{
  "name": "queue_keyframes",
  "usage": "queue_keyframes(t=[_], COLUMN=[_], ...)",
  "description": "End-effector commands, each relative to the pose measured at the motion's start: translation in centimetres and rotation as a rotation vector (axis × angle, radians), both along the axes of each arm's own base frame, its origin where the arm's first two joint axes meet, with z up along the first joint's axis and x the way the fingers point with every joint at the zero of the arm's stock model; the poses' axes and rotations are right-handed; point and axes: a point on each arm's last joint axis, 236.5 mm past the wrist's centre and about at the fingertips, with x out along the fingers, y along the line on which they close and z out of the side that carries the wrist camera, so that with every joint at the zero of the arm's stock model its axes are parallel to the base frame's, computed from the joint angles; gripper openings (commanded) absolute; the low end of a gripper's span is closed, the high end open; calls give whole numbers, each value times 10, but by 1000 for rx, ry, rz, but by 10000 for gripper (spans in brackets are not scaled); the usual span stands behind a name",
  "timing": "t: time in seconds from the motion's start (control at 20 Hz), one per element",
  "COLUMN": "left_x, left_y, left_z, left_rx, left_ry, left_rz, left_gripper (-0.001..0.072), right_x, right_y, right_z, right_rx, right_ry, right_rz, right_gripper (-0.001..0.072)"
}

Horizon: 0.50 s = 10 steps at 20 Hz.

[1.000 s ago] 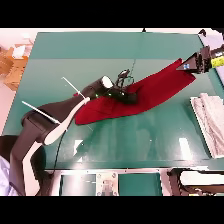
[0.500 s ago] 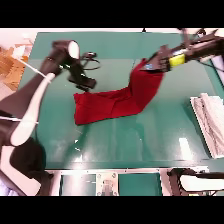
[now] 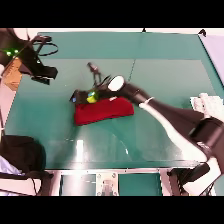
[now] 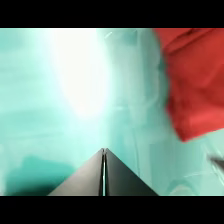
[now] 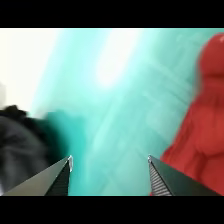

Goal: Fold the shirts.

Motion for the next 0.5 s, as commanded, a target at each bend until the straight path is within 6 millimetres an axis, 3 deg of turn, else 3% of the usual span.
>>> queue_keyframes(t=[0.0,0.1,0.2,0.3,0.4,0.45], left_x=[-15,-23,-26,-22,-19,-19], left_y=[26,30,29,29,29,29], left_z=[-9,-22,-29,-29,-29,-29], left_rx=[14,15,13,13,12,12], left_ry=[47,92,110,93,80,80], left_rz=[32,40,24,24,23,24], left_gripper=[21,21,21,21,21,21], right_x=[16,54,89,102,94,87], right_y=[-20,-96,-194,-278,-329,-340], right_z=[-33,-19,-4,-2,-26,-43], right_rx=[-119,-199,-265,-280,-291,-292], right_ry=[-78,-59,10,114,242,298], right_rz=[29,-15,-121,-214,-275,-292], right_gripper=[539,539,539,540,540,540])
